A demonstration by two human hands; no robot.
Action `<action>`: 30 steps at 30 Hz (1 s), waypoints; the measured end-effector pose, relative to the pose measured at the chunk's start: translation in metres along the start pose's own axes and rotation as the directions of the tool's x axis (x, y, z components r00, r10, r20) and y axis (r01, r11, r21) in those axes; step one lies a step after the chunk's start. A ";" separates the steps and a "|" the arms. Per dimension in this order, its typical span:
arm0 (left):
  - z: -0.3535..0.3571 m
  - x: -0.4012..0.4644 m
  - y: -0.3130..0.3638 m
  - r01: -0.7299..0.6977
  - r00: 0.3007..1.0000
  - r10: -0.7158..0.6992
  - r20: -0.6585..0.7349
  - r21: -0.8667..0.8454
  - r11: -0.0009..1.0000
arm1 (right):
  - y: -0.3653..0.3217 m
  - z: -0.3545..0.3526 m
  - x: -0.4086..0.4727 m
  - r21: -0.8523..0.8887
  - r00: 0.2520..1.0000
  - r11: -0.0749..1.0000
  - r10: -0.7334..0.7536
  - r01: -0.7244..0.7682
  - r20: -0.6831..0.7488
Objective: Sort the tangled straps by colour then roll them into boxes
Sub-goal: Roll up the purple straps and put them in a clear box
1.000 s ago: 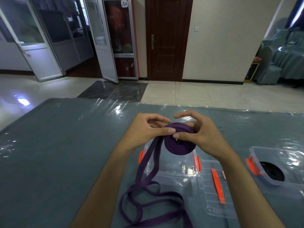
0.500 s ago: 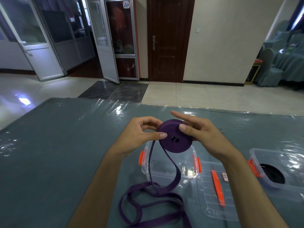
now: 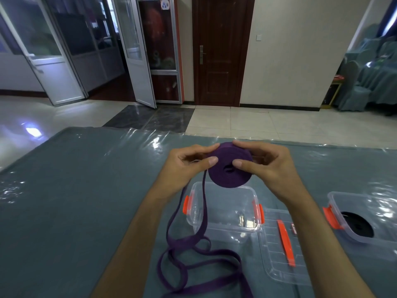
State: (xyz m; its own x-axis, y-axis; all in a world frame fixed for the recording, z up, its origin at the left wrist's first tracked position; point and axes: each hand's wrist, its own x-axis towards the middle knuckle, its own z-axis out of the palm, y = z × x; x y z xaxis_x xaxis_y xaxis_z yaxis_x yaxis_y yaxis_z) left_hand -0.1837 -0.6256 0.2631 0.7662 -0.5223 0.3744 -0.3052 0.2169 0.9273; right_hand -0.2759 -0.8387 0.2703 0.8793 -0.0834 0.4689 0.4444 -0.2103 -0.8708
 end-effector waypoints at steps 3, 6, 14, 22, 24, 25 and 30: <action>0.002 0.000 0.001 -0.048 0.995 0.054 -0.087 0.059 0.997 | 0.004 0.004 -0.001 -0.077 1.000 0.997 0.007 -0.007 0.002; 0.010 0.001 0.001 -0.057 0.993 0.067 -0.095 0.109 0.992 | 0.004 0.005 0.000 -0.056 0.987 0.992 0.116 -0.110 0.107; 0.002 0.006 -0.001 0.019 0.987 -0.035 0.160 0.102 0.995 | 0.009 0.003 -0.007 -0.056 0.999 0.998 0.020 -0.022 -0.041; 0.012 0.006 -0.013 0.001 1.000 -0.001 -0.003 0.129 0.992 | 0.009 -0.006 -0.004 -0.222 0.998 0.974 0.029 -0.041 -0.058; 0.010 0.007 -0.016 0.014 0.997 -0.018 0.069 0.057 0.998 | 0.012 -0.006 -0.005 -0.160 0.995 0.987 0.012 -0.028 -0.101; 0.010 0.007 -0.016 0.031 0.995 -0.033 0.092 0.023 0.999 | 0.014 -0.005 -0.006 -0.125 0.993 0.992 0.014 -0.029 -0.120; 0.009 0.011 -0.019 0.030 0.995 -0.034 0.091 0.043 0.999 | 0.021 -0.007 -0.004 0.026 0.987 0.988 0.152 -0.150 -0.050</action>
State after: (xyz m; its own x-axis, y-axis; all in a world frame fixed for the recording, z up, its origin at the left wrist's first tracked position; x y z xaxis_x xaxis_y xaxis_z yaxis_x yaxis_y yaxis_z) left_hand -0.1747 -0.6430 0.2497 0.7216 -0.6021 0.3418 -0.3061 0.1654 0.9375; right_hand -0.2709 -0.8498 0.2510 0.9267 -0.1633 0.3383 0.3113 -0.1702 -0.9349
